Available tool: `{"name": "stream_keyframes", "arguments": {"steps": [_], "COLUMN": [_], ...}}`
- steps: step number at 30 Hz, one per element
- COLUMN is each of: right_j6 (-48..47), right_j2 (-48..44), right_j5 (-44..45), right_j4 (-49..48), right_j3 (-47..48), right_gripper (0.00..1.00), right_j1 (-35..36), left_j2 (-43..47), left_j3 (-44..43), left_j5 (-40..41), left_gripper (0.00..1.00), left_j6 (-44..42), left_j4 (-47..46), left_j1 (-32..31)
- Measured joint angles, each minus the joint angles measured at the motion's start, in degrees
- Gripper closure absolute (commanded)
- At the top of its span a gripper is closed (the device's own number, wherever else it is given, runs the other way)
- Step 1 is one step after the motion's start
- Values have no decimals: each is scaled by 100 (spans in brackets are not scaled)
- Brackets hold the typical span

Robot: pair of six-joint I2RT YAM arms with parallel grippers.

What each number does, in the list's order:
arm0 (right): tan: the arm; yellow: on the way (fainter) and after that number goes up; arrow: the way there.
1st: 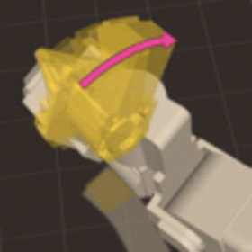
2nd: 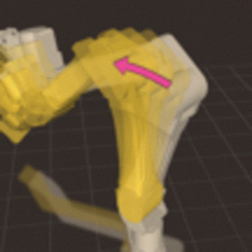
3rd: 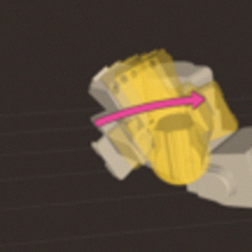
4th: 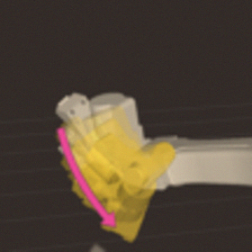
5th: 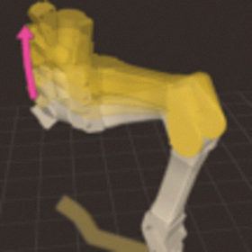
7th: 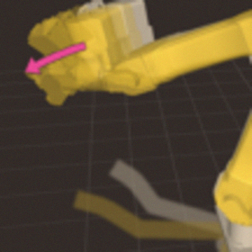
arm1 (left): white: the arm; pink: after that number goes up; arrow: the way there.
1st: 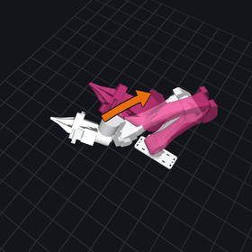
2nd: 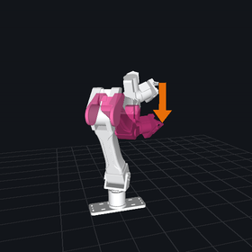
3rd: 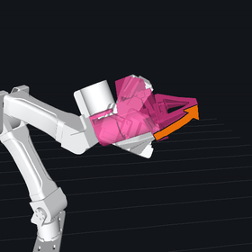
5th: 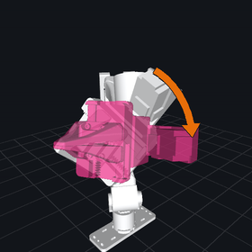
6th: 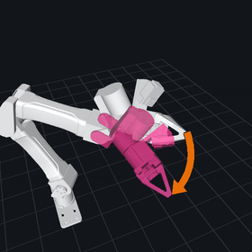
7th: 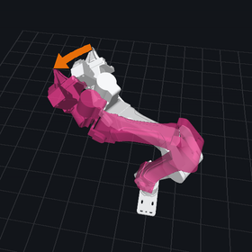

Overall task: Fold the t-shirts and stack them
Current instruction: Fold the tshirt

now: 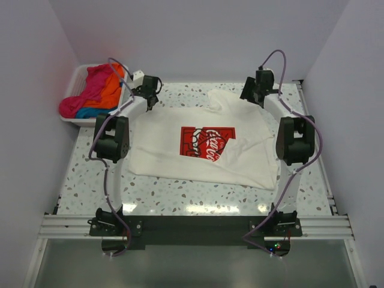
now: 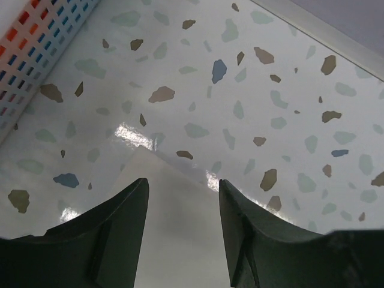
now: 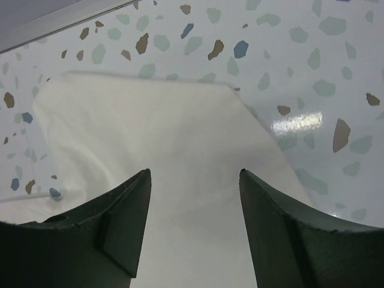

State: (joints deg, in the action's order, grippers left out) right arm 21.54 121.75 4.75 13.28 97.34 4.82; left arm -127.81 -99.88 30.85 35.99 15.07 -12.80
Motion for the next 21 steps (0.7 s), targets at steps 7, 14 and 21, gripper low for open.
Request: {"name": "stream_keyframes", "arguments": {"steps": [7, 14, 21], "right_j6": [-308, -518, -684], "right_j2": [737, 743, 1032], "right_j5": [-94, -107, -149], "right_j4": [109, 155, 175], "right_j3": [732, 754, 1126], "right_gripper": [36, 31, 29], "right_j1": [-127, -157, -234], "left_j2": [-664, -680, -654], "left_j3": [-431, -326, -214], "left_j5": [144, 144, 177], "left_gripper": [46, 47, 47], "left_j6": [-114, -114, -127], "left_j4": [267, 219, 57], "left_j1": [35, 149, 155]}}
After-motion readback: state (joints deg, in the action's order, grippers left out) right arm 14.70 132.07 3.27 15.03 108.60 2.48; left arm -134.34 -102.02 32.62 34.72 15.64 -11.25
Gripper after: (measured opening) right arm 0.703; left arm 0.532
